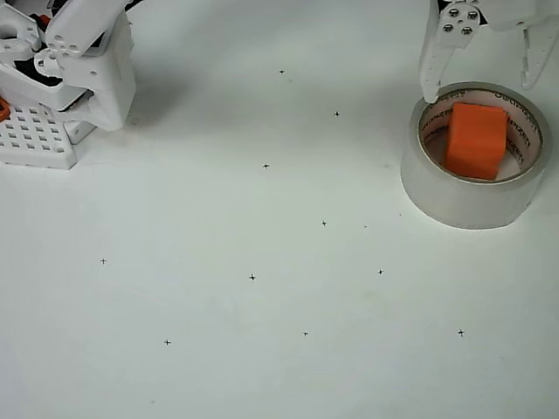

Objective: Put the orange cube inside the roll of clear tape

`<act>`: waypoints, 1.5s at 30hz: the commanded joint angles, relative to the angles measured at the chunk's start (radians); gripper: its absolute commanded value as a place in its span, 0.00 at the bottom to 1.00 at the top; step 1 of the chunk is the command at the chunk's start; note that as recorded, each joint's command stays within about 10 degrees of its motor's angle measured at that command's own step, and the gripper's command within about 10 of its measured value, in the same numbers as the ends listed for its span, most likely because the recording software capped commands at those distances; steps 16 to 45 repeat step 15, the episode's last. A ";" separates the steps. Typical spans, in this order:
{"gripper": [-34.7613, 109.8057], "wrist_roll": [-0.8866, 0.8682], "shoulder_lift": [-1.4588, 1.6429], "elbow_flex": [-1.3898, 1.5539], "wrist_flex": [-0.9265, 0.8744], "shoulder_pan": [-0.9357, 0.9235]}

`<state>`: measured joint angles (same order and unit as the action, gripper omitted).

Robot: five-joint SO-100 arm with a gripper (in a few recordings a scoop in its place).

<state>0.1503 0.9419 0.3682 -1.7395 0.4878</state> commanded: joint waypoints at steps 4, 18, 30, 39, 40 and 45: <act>0.51 0.021 0.048 -0.091 -0.021 0.015; 0.51 0.023 0.043 -0.104 -0.023 0.011; 0.51 0.023 0.043 -0.104 -0.023 0.011; 0.51 0.023 0.043 -0.104 -0.023 0.011; 0.51 0.023 0.043 -0.104 -0.023 0.011; 0.51 0.023 0.043 -0.104 -0.023 0.011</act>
